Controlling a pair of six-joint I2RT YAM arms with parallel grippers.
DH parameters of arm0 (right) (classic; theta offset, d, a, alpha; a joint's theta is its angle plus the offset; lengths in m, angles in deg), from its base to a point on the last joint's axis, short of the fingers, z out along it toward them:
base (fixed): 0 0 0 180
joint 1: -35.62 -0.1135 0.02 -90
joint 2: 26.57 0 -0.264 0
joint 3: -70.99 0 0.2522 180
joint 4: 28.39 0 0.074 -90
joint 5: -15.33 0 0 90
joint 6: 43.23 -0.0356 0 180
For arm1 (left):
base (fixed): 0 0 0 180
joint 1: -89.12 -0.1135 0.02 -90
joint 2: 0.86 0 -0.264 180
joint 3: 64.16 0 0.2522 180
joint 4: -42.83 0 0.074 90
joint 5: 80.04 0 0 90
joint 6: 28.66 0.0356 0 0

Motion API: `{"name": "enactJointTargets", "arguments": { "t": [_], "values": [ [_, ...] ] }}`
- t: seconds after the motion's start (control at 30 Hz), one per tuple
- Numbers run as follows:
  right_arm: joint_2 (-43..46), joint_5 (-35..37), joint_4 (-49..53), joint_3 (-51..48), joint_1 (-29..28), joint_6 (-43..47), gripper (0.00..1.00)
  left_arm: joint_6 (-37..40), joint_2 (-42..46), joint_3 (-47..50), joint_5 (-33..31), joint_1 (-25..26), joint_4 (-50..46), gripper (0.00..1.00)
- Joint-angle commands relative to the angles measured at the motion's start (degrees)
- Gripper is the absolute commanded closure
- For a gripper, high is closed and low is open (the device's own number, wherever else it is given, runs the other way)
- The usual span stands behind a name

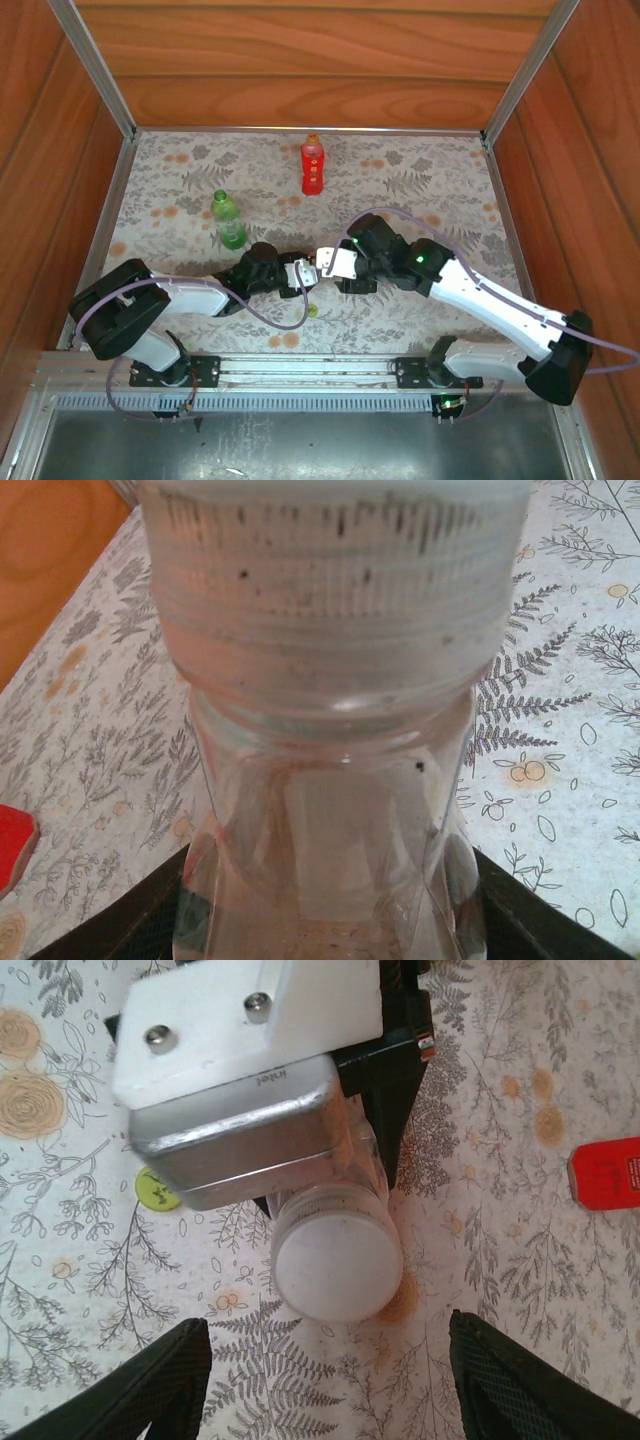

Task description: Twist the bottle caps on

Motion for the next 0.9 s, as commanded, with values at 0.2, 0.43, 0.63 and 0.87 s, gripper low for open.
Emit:
{"name": "enactJointTargets", "arguments": {
  "t": [0.2, 0.43, 0.63, 0.87],
  "values": [
    [-3.63, -3.79, -5.76, -0.01, -0.31, 3.87, 0.44, 0.84, 1.73, -1.02, 0.22, 0.72, -1.63, 0.44],
    [-4.70, -4.42, -3.46, 0.01, -0.30, 3.74, 0.45, 0.69, 1.93, -1.07, -0.04, 0.76, -1.71, 0.44],
    [-5.50, -3.78, -2.48, 0.01, -0.10, 3.77, 0.48, 0.52, 2.20, -0.98, -0.01, 0.74, -1.66, 0.44],
    [-5.68, -2.92, -2.07, 0.10, 0.22, 3.71, 0.55, 0.37, 2.44, -0.98, 0.03, 0.74, -1.80, 0.44]
  ]
}}
